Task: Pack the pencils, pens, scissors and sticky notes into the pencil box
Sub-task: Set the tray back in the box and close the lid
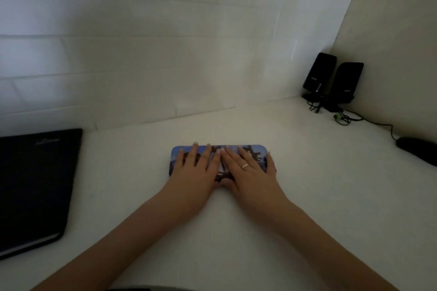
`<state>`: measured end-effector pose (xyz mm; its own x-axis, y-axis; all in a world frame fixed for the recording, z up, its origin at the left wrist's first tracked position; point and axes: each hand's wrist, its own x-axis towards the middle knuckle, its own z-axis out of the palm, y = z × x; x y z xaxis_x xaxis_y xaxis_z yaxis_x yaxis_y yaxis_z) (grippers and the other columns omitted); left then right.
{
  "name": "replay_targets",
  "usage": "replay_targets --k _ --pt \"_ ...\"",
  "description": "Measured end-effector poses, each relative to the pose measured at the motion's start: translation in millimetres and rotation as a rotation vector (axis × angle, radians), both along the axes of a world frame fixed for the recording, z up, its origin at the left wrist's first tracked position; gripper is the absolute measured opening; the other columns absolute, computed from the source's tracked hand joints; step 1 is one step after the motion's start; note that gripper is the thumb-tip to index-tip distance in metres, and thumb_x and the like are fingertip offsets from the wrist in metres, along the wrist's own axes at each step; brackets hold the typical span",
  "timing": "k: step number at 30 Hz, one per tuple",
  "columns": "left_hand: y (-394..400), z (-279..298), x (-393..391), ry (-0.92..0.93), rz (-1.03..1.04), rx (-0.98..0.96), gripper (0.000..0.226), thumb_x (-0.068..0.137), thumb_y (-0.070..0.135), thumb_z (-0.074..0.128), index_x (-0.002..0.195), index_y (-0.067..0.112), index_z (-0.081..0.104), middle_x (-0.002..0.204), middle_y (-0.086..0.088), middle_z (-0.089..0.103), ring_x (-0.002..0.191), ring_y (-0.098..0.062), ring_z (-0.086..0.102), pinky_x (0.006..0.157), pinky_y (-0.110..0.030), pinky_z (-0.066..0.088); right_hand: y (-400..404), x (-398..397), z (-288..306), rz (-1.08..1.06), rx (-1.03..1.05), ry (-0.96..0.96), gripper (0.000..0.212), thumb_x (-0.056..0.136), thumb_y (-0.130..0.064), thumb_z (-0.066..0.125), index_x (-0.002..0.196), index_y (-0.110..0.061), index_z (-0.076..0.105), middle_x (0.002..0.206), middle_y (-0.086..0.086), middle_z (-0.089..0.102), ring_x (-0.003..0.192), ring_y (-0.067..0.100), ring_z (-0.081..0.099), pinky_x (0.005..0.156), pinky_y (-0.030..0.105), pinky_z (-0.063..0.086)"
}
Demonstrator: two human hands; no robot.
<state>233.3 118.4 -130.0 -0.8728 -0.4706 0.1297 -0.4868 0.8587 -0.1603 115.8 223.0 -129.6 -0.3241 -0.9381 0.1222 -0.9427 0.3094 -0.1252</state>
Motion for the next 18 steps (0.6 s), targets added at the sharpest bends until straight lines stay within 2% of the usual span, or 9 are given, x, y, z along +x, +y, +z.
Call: replay_targets --k 2,4,7,12,18 --pt "-12 1 5 -0.045 0.164 0.019 0.059 0.098 0.032 0.026 0.147 0.008 0.003 0.157 -0.018 0.003 0.143 -0.042 0.006 0.113 -0.056 0.013 -28 14 -2 -0.021 0.023 -0.029 0.055 0.097 -0.048 0.017 0.147 -0.037 -0.002 0.157 -0.017 0.0 0.146 0.01 -0.005 0.109 0.053 -0.019" --pt "-25 4 8 -0.072 0.333 0.056 0.06 0.099 0.026 0.024 0.146 0.007 -0.009 0.157 -0.017 -0.008 0.143 -0.041 -0.006 0.114 -0.059 0.005 -57 25 -2 0.028 -0.022 -0.047 0.053 0.1 -0.039 0.024 0.147 -0.037 0.0 0.158 -0.014 0.003 0.146 0.013 -0.004 0.109 0.054 -0.017" --pt "-52 5 19 -0.033 0.447 0.106 0.06 0.099 0.026 0.024 0.146 0.007 -0.008 0.156 -0.018 -0.008 0.142 -0.043 -0.007 0.112 -0.063 0.003 -97 34 -2 0.116 -0.05 -0.08 0.053 0.1 -0.036 0.028 0.148 -0.035 0.007 0.158 -0.012 0.007 0.146 0.015 0.0 0.111 0.054 -0.013" --pt "-102 10 44 0.003 0.539 0.149 0.077 0.093 0.054 0.026 0.146 0.006 -0.001 0.156 -0.019 0.0 0.143 -0.042 -0.001 0.109 -0.064 0.004 -151 57 0 0.223 -0.066 -0.107 0.06 0.095 -0.013 0.033 0.149 -0.025 0.01 0.159 -0.003 0.01 0.146 0.015 0.003 0.113 0.053 -0.007" --pt "-142 13 57 0.008 0.654 0.164 0.066 0.099 0.041 0.024 0.145 0.0 0.0 0.155 -0.024 0.003 0.141 -0.046 0.003 0.11 -0.062 0.007 -197 77 1 0.291 -0.116 -0.086 0.062 0.093 -0.007 0.032 0.149 -0.022 0.012 0.158 -0.001 0.013 0.146 0.017 0.005 0.116 0.049 -0.004"
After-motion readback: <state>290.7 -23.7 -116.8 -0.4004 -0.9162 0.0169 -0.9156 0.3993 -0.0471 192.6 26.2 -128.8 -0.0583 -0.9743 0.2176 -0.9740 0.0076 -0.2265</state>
